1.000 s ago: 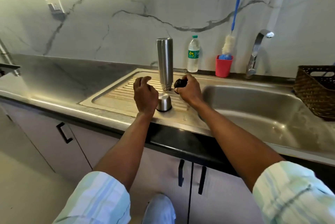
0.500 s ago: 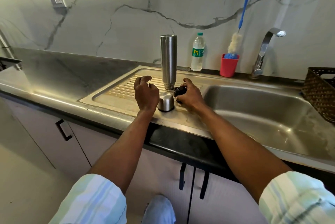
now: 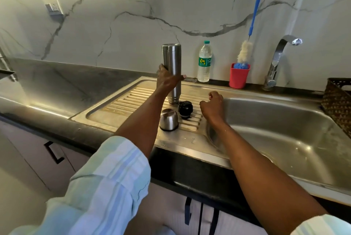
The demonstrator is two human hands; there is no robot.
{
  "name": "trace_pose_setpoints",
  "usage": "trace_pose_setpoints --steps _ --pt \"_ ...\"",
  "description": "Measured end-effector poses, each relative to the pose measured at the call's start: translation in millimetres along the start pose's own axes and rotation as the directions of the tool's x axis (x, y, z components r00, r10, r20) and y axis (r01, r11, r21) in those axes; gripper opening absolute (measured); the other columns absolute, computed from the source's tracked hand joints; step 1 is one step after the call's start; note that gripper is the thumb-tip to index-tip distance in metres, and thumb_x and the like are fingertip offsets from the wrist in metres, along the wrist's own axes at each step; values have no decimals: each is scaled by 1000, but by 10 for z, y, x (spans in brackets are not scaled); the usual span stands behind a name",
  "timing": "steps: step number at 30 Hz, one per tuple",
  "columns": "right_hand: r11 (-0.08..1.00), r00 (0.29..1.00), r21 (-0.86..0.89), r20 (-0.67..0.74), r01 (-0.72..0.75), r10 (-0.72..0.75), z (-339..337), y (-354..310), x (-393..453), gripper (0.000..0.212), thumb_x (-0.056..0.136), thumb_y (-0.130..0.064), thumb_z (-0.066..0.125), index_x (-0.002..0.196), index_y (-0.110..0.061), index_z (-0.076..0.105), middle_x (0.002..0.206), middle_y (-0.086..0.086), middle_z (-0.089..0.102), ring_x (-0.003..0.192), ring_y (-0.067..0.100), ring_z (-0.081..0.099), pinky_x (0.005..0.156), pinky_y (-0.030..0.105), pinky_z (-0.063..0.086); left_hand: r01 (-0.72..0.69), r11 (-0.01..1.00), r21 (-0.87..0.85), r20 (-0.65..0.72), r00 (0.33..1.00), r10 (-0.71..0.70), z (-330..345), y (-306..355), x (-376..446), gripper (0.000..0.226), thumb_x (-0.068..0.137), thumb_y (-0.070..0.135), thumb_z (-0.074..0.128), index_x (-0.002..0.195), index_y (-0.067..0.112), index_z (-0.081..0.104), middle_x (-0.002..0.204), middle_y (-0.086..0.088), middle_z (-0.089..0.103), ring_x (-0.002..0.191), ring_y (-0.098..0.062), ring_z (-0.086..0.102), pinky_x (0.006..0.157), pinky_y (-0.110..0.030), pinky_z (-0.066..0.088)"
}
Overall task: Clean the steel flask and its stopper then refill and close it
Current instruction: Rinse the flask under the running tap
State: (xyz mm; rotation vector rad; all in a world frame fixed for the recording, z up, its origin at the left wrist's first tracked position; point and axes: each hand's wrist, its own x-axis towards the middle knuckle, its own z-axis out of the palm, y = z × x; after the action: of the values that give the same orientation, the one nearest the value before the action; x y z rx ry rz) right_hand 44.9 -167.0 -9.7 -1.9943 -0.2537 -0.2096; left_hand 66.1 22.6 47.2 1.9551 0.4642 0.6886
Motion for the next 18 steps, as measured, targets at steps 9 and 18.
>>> trace_pose_setpoints --steps 9,18 --pt "994 996 102 -68 -47 54 -55 -79 -25 26 83 -7 57 109 -5 55 114 9 54 94 21 52 75 27 37 -49 988 -147 -160 987 26 283 303 -194 75 65 34 90 125 10 51 116 -7 64 102 -23 63 88 -37 54" --pt "637 952 714 152 -291 265 -999 88 -54 18 82 -13 69 96 -21 62 92 -4 60 85 11 52 75 31 41 327 622 -712 316 940 -132 1079 950 -766 82 70 27 87 134 7 40 116 -17 66 96 -31 70 70 -44 63"
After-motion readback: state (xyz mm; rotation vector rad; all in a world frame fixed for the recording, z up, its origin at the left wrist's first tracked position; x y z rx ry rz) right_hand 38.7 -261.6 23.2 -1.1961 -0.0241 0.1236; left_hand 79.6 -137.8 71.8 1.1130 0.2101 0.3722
